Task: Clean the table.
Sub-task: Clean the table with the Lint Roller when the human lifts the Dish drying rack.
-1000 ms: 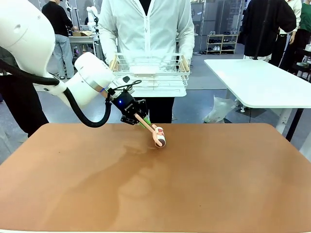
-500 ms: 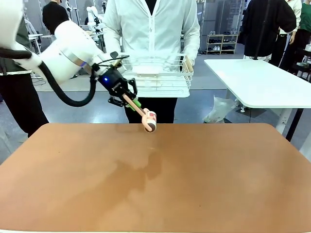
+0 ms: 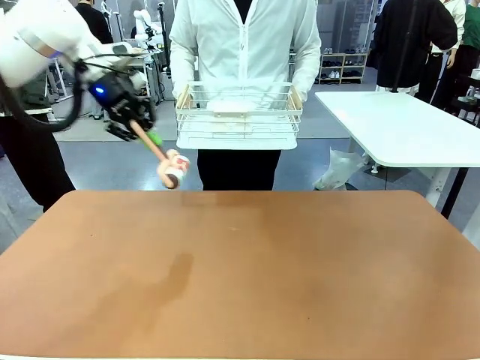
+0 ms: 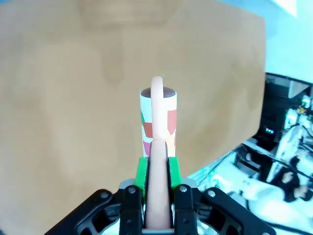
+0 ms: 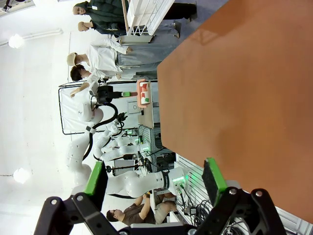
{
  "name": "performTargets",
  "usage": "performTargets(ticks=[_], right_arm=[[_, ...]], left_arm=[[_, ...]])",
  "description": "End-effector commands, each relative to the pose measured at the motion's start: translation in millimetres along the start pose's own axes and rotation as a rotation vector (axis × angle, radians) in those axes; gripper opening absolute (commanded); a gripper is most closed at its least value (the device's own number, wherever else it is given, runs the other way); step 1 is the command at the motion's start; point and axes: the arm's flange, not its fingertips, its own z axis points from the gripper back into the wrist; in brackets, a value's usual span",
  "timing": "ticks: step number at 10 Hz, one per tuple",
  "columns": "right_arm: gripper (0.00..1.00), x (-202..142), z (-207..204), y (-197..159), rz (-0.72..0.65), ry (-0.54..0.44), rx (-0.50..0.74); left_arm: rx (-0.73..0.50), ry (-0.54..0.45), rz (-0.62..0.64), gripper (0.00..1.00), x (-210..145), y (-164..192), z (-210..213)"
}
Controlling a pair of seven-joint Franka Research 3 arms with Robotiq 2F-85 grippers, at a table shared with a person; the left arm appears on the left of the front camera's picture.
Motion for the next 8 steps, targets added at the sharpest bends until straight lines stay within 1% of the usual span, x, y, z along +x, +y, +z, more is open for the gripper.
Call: performTargets(ticks=[1, 2, 3, 4, 5, 6, 7, 8], right_arm=[[1.00, -2.0, 0.9, 1.1, 0.002, 0.002, 0.002], [1.00, -2.0, 0.9, 1.1, 0.002, 0.002, 0.002], [1.00, -2.0, 0.9, 1.1, 0.002, 0.002, 0.002], [1.00, -2.0, 0.9, 1.1, 0.002, 0.002, 0.002], [1.00, -2.0, 0.9, 1.1, 0.002, 0.002, 0.002], [1.00, -2.0, 0.9, 1.1, 0.002, 0.002, 0.002], [1.00, -2.0, 0.9, 1.1, 0.002, 0.002, 0.002], [1.00, -2.0, 0.9, 1.1, 0.002, 0.002, 0.002]], left_arm=[[0.107, -0.017, -0.060, 0.21, -22.1, 34.3, 46.1], [0.171, -0.064, -0.065, 0.21, -30.3, 51.8, 72.7], [0.217, -0.086, -0.069, 0.21, -36.7, 64.9, 93.7], [0.252, -0.086, -0.035, 0.21, -41.0, 80.3, 110.6], [0.236, -0.088, 0.021, 0.21, -42.2, 92.0, 114.3], [0.223, -0.090, 0.013, 0.21, -45.3, 92.1, 112.8], [0.196, -0.134, 0.019, 0.21, -45.5, 88.9, 112.0], [0.242, -0.104, -0.003, 0.21, -39.5, 99.1, 125.5]])
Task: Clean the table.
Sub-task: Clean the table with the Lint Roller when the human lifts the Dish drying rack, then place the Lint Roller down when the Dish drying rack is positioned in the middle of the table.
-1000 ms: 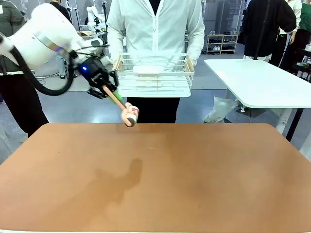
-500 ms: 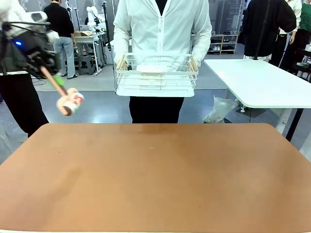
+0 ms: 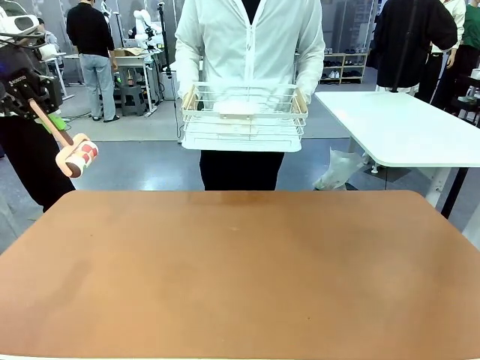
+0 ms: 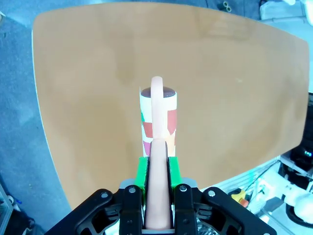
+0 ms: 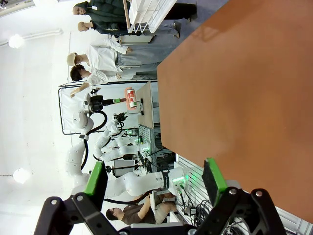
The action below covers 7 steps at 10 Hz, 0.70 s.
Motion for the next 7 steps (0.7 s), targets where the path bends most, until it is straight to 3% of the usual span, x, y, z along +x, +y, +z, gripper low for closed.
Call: performTargets(ticks=[1, 7], right_arm=[[1.00, -2.1, 0.7, 0.9, 0.001, 0.002, 0.002], [1.00, -2.1, 0.7, 0.9, 0.001, 0.002, 0.002]], left_arm=[[0.012, -0.003, -0.009, 0.21, 0.4, 1.3, 4.6], [0.012, -0.003, -0.009, 0.21, 0.4, 1.3, 4.6]])
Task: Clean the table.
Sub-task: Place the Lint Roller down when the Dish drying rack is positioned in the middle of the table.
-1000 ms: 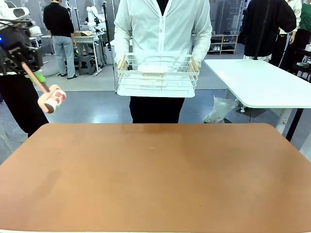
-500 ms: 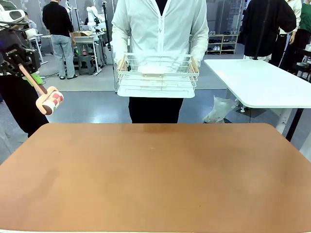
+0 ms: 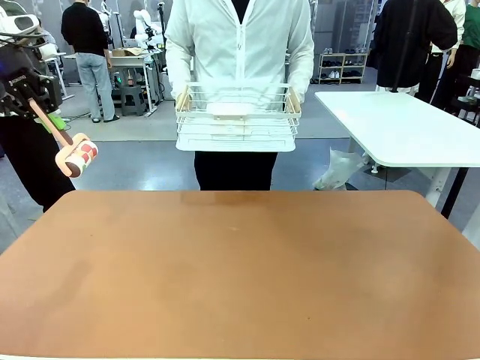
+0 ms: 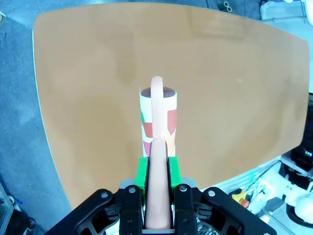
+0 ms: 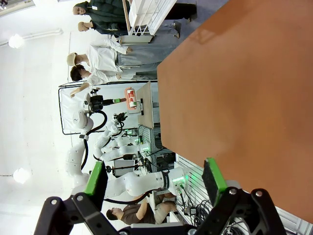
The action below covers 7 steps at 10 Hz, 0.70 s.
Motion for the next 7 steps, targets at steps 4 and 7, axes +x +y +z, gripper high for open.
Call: performTargets(ticks=[4, 7], right_arm=[[1.00, -2.1, 0.7, 0.9, 0.001, 0.002, 0.002], [1.00, -2.1, 0.7, 0.9, 0.001, 0.002, 0.002]], left_arm=[[0.009, -0.002, -0.007, 0.21, 0.0, 1.3, 3.8], [0.009, -0.002, -0.007, 0.21, 0.0, 1.3, 3.8]])
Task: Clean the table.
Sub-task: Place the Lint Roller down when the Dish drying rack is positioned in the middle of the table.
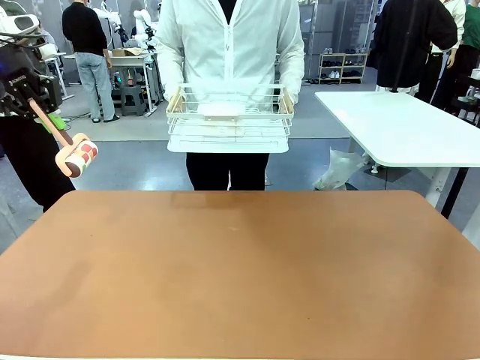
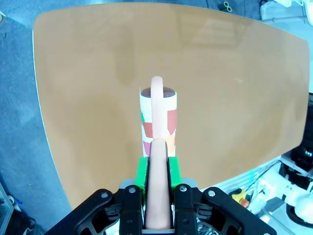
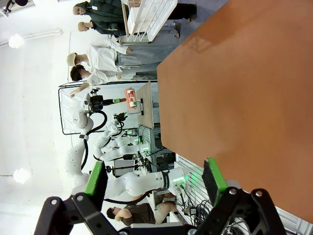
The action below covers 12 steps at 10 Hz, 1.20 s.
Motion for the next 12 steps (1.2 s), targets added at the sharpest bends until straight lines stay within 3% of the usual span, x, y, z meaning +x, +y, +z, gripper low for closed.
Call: performTargets(ticks=[1, 12], right_arm=[[1.00, -2.1, 0.7, 0.9, 0.001, 0.002, 0.002], [1.00, -2.1, 0.7, 0.9, 0.001, 0.002, 0.002]], left_arm=[[0.009, -0.002, -0.007, 0.21, 0.0, 1.3, 3.8], [0.009, -0.002, -0.007, 0.21, 0.0, 1.3, 3.8]])
